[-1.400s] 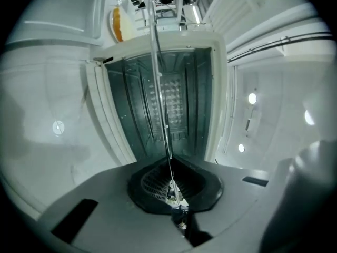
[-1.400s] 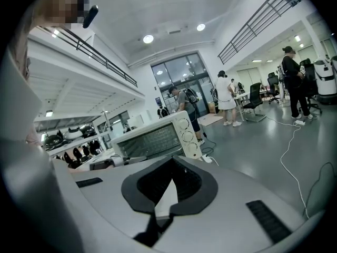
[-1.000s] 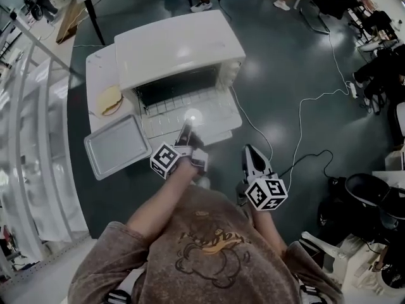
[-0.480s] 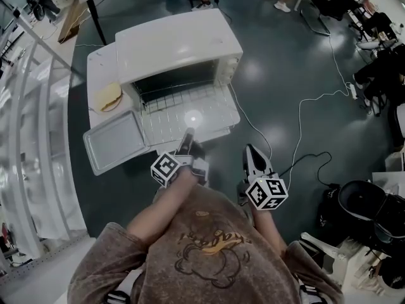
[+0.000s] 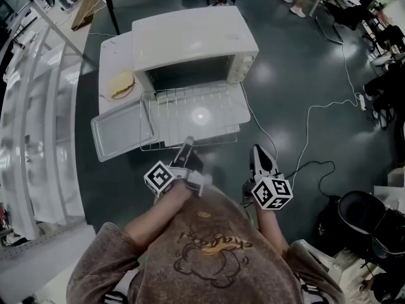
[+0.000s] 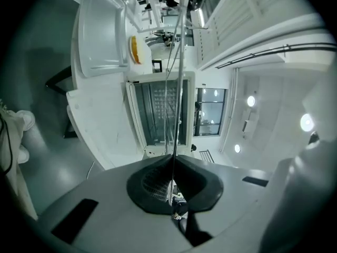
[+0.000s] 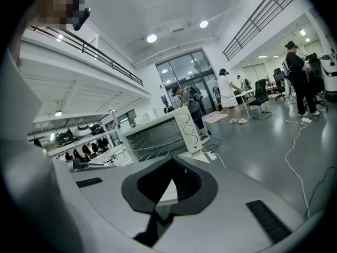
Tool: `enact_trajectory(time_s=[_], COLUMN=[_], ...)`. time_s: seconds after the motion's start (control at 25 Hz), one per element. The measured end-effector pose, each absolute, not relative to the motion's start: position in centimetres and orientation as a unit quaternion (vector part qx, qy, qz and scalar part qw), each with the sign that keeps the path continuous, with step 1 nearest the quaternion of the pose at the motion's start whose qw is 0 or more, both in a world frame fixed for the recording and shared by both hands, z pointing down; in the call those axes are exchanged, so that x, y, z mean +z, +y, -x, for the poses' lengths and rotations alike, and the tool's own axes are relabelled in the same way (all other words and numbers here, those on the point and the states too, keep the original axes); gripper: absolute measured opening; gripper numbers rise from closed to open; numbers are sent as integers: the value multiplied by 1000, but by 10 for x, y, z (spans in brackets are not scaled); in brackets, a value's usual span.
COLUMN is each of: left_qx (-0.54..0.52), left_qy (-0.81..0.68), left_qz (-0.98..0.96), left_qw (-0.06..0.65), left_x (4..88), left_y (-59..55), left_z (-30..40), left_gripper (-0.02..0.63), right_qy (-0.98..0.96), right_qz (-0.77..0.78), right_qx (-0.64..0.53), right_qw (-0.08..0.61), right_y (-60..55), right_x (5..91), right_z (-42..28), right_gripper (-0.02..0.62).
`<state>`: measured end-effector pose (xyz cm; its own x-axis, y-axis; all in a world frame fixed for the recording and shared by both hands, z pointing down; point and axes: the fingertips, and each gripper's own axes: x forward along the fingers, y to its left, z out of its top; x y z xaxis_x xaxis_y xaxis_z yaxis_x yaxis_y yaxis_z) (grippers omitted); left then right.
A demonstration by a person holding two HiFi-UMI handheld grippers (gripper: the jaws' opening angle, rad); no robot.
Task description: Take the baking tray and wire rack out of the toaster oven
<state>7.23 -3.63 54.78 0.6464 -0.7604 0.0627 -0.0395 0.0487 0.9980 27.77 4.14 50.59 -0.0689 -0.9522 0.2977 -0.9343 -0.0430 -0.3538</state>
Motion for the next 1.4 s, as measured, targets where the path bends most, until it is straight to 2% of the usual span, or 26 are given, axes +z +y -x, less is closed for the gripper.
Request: enact_trajectory(time_s=[0.48,0.92,1.4], left_qx=[-323,-327,-311], left_qy=[-378,-420,-427], left_qz=[-616,-600,-591], left_qw=[611,598,609], left_x=[532,559,635], left_y=[-33,-39,-58], left_z=[45,146,191], left_gripper=[2,2,2], right_qy=[771,808,810], right_qz=[586,531,529], right_qx=[-249,-255,-251], right_qw=[2,-7,-27], right_y=[-18,-54,-59], right_x=[512,508,508], right_z=[-183,-88,-43], right_gripper=[-2,-2,-2])
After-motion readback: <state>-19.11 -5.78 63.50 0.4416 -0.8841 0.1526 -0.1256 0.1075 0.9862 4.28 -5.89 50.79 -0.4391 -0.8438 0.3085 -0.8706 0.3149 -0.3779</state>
